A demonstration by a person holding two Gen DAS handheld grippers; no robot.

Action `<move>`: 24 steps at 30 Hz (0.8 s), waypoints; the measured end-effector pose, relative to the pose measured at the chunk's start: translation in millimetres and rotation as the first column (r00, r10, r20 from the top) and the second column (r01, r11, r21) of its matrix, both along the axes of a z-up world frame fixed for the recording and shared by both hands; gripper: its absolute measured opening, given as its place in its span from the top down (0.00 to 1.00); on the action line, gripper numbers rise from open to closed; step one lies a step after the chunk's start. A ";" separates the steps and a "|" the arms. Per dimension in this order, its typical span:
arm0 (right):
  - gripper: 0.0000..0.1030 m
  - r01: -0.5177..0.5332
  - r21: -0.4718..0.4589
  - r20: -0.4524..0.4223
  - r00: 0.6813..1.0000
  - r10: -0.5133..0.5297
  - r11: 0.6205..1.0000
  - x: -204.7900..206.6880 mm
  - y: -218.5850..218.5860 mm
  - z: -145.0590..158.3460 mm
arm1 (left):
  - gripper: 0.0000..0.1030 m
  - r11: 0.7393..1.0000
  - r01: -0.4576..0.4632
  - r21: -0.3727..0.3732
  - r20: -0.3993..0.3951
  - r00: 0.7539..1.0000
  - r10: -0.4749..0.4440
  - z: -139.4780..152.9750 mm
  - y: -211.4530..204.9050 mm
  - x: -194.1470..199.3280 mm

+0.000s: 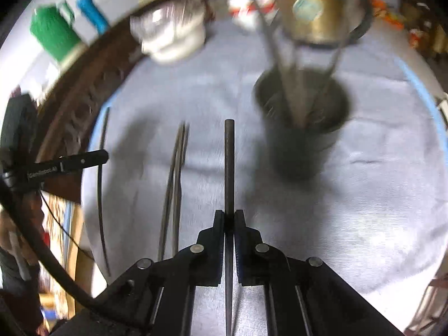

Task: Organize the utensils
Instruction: 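Lift both held chopsticks upright and carry them toward the grey cup, then lower both chopsticks into the grey cup and open both grippers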

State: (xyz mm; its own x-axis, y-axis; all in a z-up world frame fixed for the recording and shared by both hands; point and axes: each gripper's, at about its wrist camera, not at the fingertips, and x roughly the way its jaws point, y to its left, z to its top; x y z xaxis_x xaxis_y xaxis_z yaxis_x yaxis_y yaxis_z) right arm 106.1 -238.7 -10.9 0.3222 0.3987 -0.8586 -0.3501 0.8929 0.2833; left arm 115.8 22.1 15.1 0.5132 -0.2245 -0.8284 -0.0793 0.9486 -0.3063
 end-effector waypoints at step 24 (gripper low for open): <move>0.93 0.334 0.093 0.646 0.696 -0.312 0.938 -98.2 -55.5 51.5 | 0.93 0.961 -0.248 0.124 0.539 0.830 0.145 12.2 12.2 -101.0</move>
State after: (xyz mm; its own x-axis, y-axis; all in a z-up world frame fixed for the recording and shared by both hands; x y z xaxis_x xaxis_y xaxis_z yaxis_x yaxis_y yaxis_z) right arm 7.8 -294.2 40.5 0.9029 0.1438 -0.4050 -0.1254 0.9895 0.0716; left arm 14.9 34.3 27.4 0.8956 0.0546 -0.4415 -0.1482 0.9724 -0.1803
